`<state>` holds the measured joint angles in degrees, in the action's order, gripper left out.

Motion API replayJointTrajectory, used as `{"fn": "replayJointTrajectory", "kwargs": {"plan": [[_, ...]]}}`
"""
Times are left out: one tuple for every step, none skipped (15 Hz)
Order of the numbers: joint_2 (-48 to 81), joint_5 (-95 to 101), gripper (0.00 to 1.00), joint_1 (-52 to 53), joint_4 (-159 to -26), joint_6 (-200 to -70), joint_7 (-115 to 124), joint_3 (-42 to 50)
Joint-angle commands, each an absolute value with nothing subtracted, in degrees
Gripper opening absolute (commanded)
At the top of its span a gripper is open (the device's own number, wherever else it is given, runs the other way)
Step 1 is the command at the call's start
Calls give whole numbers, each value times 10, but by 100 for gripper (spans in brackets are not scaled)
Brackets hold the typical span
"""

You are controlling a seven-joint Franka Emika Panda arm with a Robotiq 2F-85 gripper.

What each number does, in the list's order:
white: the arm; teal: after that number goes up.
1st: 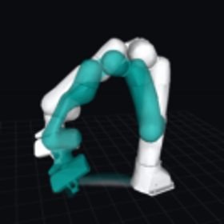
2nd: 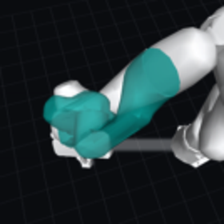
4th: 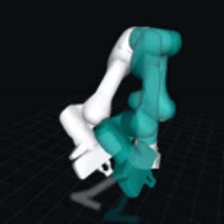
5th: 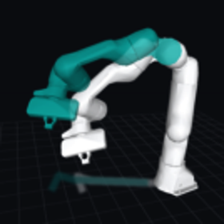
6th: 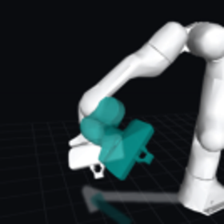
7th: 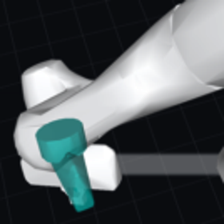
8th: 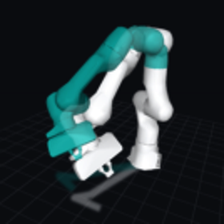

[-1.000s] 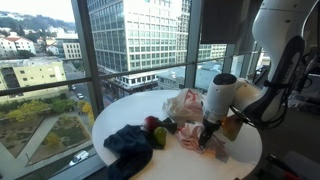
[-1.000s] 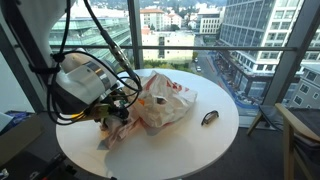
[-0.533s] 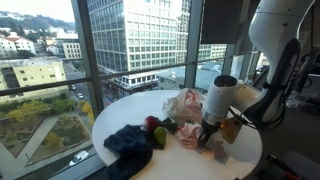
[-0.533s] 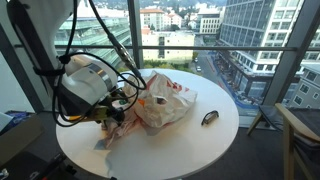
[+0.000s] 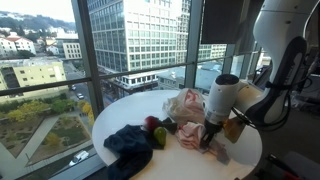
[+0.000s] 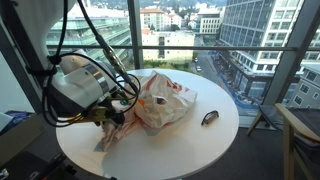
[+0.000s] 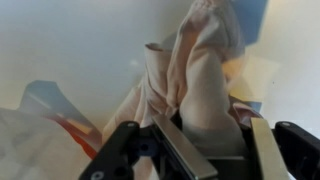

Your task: Put the peach t-shirt in the plastic bag.

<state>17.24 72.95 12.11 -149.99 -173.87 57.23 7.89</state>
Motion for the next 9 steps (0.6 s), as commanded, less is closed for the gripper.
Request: {"fn": "replayJointTrajectory", "kwargs": {"plan": [[99, 639, 3, 93, -1538, -1705, 472, 54], [85, 612, 3, 87, -1539, -1697, 446, 49], [72, 565, 7, 76, -1545, -1689, 405, 37], [59, 518, 5, 66, -1548, -1681, 366, 27], [42, 473, 7, 58, -1549, -1671, 329, 17], [25, 431, 7, 54, -1548, -1659, 298, 9], [8, 386, 9, 50, -1547, -1648, 262, 1], [-7, 329, 8, 49, -1546, -1634, 218, -7], [-23, 282, 9, 50, -1542, -1618, 182, -13]]}}
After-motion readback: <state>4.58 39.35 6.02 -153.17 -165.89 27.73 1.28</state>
